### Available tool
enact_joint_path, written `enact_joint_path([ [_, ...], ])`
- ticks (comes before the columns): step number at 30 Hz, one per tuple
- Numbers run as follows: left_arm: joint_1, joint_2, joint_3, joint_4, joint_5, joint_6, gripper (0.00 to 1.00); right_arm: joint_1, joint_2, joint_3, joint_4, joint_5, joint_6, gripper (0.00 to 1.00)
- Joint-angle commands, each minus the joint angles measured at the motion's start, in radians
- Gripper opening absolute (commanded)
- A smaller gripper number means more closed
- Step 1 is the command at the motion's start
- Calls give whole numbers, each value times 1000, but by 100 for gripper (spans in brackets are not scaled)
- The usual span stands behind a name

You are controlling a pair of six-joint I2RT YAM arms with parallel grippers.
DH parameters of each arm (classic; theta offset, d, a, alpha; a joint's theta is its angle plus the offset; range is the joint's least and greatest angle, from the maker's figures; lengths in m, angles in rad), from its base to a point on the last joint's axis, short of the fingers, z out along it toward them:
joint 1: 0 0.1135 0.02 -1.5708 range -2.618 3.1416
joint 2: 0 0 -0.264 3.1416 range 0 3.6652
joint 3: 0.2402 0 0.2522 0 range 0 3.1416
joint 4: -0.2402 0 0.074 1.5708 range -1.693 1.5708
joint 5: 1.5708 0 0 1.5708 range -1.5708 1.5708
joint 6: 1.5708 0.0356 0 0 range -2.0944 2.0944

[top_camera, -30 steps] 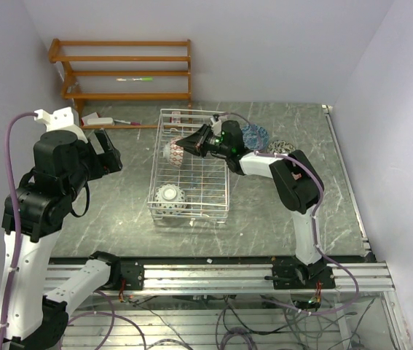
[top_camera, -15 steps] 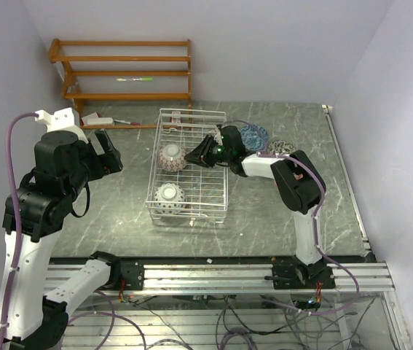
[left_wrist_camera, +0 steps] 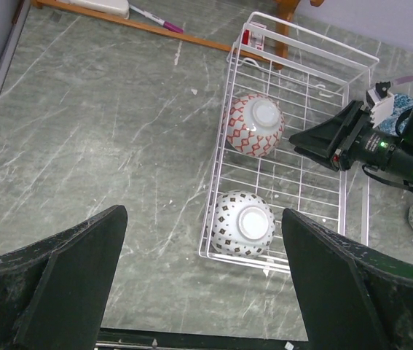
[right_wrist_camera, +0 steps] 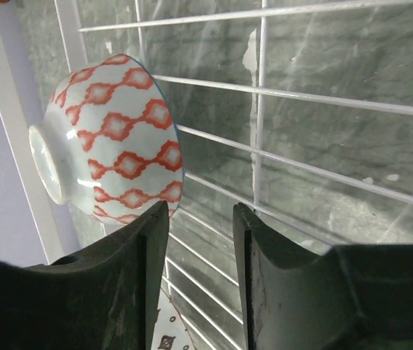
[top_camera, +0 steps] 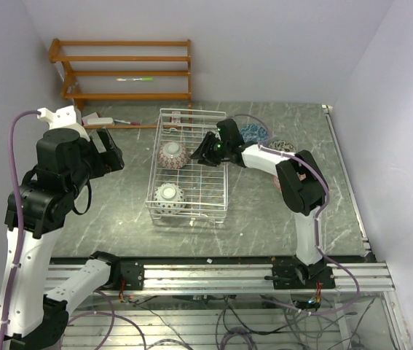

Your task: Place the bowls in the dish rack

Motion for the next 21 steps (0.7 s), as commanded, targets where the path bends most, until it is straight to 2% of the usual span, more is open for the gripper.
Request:
enact_joint_path([
  [1,-4,-1,-12,36,19,2,99,-3,-48,100,-198,87,-104,44],
  [5,-3,-4,-19,39,18,0,99,9,-13,283,-330,125,-214,52],
  [12,-3,-11,-39,50,33,-6,99,23,157,595,-547,139,-341,56],
  [16,-4,-23,-46,51,26,-6,99,32,199,638,-560,143,-371,56],
  [21,-3,-38,-61,59,28,-4,99,49,204,598,-488,150,-405,57],
])
